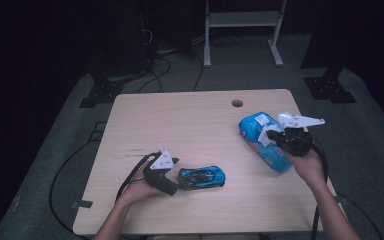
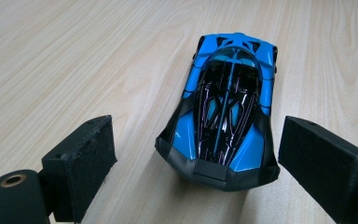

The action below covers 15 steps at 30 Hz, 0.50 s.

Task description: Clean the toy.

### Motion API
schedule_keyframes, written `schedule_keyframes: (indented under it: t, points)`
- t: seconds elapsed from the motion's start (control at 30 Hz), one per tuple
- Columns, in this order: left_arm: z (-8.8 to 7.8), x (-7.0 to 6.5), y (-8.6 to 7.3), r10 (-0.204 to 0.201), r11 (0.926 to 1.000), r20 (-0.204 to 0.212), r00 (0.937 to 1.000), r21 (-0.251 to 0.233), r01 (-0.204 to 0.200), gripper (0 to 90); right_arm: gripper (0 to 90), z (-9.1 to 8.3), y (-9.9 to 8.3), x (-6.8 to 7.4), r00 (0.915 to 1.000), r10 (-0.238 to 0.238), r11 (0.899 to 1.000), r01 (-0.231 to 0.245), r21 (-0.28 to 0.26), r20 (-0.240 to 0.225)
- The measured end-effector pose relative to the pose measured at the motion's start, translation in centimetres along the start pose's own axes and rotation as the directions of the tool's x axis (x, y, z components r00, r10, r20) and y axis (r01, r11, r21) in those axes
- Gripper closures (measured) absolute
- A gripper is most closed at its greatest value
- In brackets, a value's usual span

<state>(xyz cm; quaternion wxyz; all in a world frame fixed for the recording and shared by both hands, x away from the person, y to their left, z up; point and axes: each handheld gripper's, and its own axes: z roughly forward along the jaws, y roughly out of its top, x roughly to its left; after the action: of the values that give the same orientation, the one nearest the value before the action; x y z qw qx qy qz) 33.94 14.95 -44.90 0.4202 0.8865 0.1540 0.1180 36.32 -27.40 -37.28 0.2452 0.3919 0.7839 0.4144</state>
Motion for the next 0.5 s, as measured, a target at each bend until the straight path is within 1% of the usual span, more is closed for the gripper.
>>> schedule_keyframes:
  t: [0.07,0.1,0.13,0.17,0.2,0.23,0.27,0.3,0.33,0.37,0.4,0.43,0.47,0.5]
  points:
    - [0.0,-0.1,0.0,-0.001,1.0,-0.003,1.0,-0.001,0.001,10.3,88.3,-1.3,0.6,0.7,0.9997,-0.021,1.0,0.021,-0.023,-0.008]
    - [0.0,-0.1,0.0,-0.001,1.0,-0.003,1.0,-0.001,0.001,10.3,88.3,-1.3,0.6,0.7,0.9997,-0.021,1.0,0.021,-0.023,-0.008]
    - [0.0,-0.1,0.0,0.003,1.0,-0.003,1.0,0.004,-0.003,10.3,88.3,-1.6,0.7,0.8,0.9995,-0.023,0.999,0.023,-0.037,-0.021]
    - [0.0,0.0,-0.1,0.004,1.0,-0.004,1.0,0.005,-0.004,10.3,88.4,-2.1,0.8,1.0,0.9989,-0.022,0.998,0.02,-0.064,-0.041]
    - [0.0,0.0,-0.1,0.006,1.0,-0.005,1.0,0.008,-0.005,10.3,88.4,-3.3,1.3,1.7,0.9968,-0.022,0.992,0.012,-0.123,-0.076]
    - [0.0,0.0,-0.1,0.006,1.0,-0.005,1.0,0.008,-0.005,10.3,88.4,-3.3,1.3,1.7,0.9968,-0.022,0.992,0.012,-0.123,-0.076]
    - [0.0,0.0,-0.1,0.006,0.9999,-0.007,1.0,0.008,-0.006,10.3,88.4,-3.8,1.6,2.1,0.9948,-0.021,0.989,0.006,-0.148,-0.099]
    - [0.0,0.0,-0.1,0.006,1.0,-0.009,0.9999,0.006,-0.006,10.3,88.4,-4.5,1.9,2.9,0.9924,-0.035,0.986,0.015,-0.167,-0.118]
    - [0.0,-0.1,-0.1,0.004,1.0,-0.009,1.0,0.003,-0.004,10.3,88.3,-5.4,2.3,4.3,0.9871,-0.063,0.981,0.034,-0.189,-0.147]
    - [-0.1,-0.1,-0.1,0.007,1.0,-0.008,0.9999,0.002,-0.007,10.3,88.3,-5.4,2.3,4.3,0.9871,-0.063,0.981,0.034,-0.189,-0.147]
    - [-0.1,-0.2,-0.1,0.012,0.9999,-0.007,0.9999,0.002,-0.012,10.3,88.3,-5.8,2.3,4.9,0.9842,-0.069,0.98,0.036,-0.196,-0.163]
    - [0.0,-0.2,-0.1,0.012,0.9999,-0.005,0.9999,0.005,-0.012,10.3,88.3,-6.1,2.4,5.8,0.9786,-0.09,0.977,0.05,-0.208,-0.185]
    - [0.0,-0.2,-0.1,0.01,0.9999,-0.005,0.9999,0.005,-0.01,10.3,88.3,-6.3,2.3,7.4,0.9664,-0.107,0.974,0.056,-0.218,-0.234]
    - [0.0,-0.2,-0.1,0.01,0.9999,-0.005,0.9999,0.005,-0.01,10.3,88.3,-6.3,2.3,7.4,0.9664,-0.107,0.974,0.056,-0.218,-0.234]
